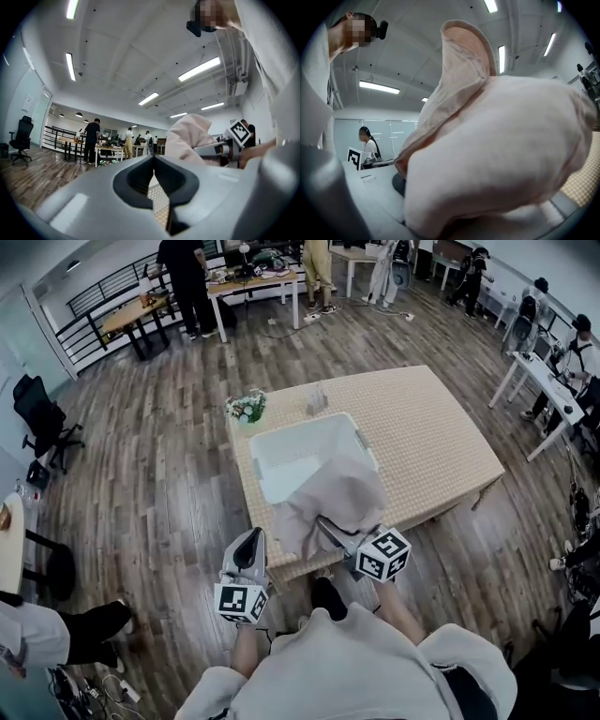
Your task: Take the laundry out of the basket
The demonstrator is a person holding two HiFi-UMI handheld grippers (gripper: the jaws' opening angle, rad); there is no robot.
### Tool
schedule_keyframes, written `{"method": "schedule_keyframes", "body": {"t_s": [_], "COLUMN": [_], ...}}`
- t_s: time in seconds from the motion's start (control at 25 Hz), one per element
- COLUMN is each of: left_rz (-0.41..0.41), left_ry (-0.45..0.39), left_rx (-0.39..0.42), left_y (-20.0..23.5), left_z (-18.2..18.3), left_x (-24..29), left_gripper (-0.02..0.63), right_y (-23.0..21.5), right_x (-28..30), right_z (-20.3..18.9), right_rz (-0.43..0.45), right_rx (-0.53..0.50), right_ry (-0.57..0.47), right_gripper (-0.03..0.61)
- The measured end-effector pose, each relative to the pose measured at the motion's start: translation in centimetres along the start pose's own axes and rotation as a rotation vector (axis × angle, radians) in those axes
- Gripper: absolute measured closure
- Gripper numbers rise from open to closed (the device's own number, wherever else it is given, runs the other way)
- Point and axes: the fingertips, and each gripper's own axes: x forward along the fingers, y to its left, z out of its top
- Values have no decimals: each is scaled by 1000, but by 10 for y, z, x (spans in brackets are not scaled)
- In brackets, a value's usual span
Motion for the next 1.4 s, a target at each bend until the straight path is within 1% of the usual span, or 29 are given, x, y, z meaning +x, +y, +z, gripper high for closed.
{"method": "schedule_keyframes", "body": {"t_s": [0.2, 0.36, 0.6, 0.96, 1.28, 1.4], "left_rz": [-28, -39, -9, 32, 43, 48], "left_ry": [2, 7, 14, 25, 24, 23], "left_rx": [-19, -23, -11, -8, 2, 4], "left_y": [-34, -58, -94, -177, -222, -231], "left_z": [-5, -8, -6, -7, -7, -7], "left_x": [-29, -42, -57, -84, -111, -118], "left_gripper": [606, 606, 606, 606, 606, 606], "right_y": [23, 28, 26, 27, 36, 41], "right_x": [-44, -70, -112, -191, -234, -243], "right_z": [-20, -24, -29, -39, -46, -49], "right_rz": [-18, -19, 2, 45, 58, 70], "right_rx": [0, 12, 4, 4, 18, 18], "right_ry": [30, 25, 32, 49, 37, 35], "right_gripper": [348, 348, 348, 348, 348, 348]}}
